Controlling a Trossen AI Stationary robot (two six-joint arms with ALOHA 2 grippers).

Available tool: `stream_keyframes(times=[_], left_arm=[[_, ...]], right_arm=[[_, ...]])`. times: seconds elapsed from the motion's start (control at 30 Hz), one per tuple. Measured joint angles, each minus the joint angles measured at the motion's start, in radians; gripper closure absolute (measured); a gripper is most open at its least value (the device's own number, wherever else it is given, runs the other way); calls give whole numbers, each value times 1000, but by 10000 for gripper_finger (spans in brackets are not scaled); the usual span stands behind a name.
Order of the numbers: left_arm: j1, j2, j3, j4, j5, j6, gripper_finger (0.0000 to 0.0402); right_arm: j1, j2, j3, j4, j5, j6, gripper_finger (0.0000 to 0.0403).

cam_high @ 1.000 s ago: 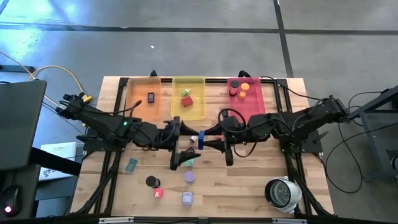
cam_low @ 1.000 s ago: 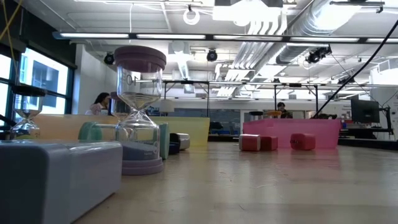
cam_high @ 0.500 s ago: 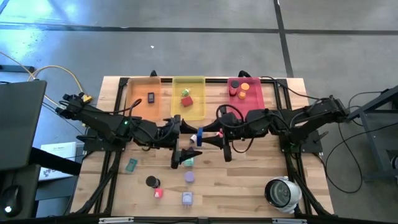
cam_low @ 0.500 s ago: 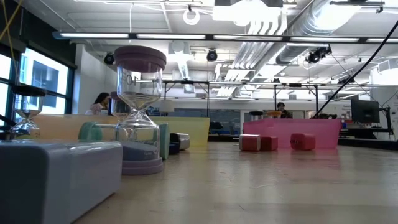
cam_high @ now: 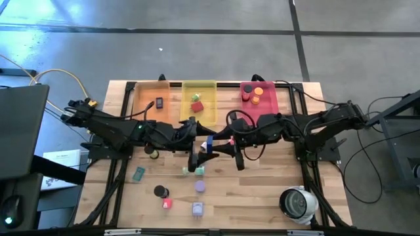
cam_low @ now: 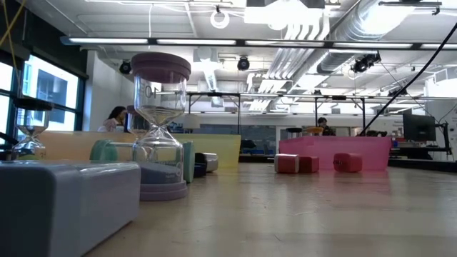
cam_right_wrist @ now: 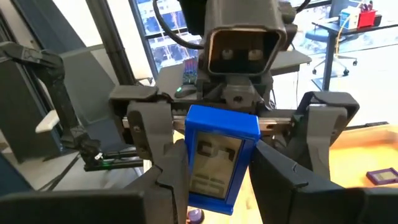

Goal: Pick & Place Office items
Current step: Put the right blue digital clock into the orange bin

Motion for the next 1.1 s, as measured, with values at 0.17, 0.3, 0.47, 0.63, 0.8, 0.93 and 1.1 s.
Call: stream_keyframes(times=[0.17, 0.3, 0.47, 0.63, 0.8, 0.93, 1.1], left_arm=[[-1, 8, 0, 28, 0, 30, 36], [-1, 10, 0, 35, 0, 33, 67], [-1, 11, 0, 34, 0, 32, 120], [-3, 11, 0, 32, 0, 32, 173], [-11, 11, 0, 32, 1, 26, 220], [-14, 11, 0, 32, 4, 23, 251], [-30, 11, 0, 31, -6, 32, 256]], right_arm=[[-5, 0, 0, -10, -5, 1, 281], [-5, 0, 0, -17, -3, 0, 281], [-5, 0, 0, -30, -2, 0, 281], [-6, 0, 0, -39, 2, 0, 281], [-5, 0, 0, -44, 1, -8, 281], [-5, 0, 0, -43, -2, -17, 281], [-3, 0, 0, -40, 42, -25, 219]])
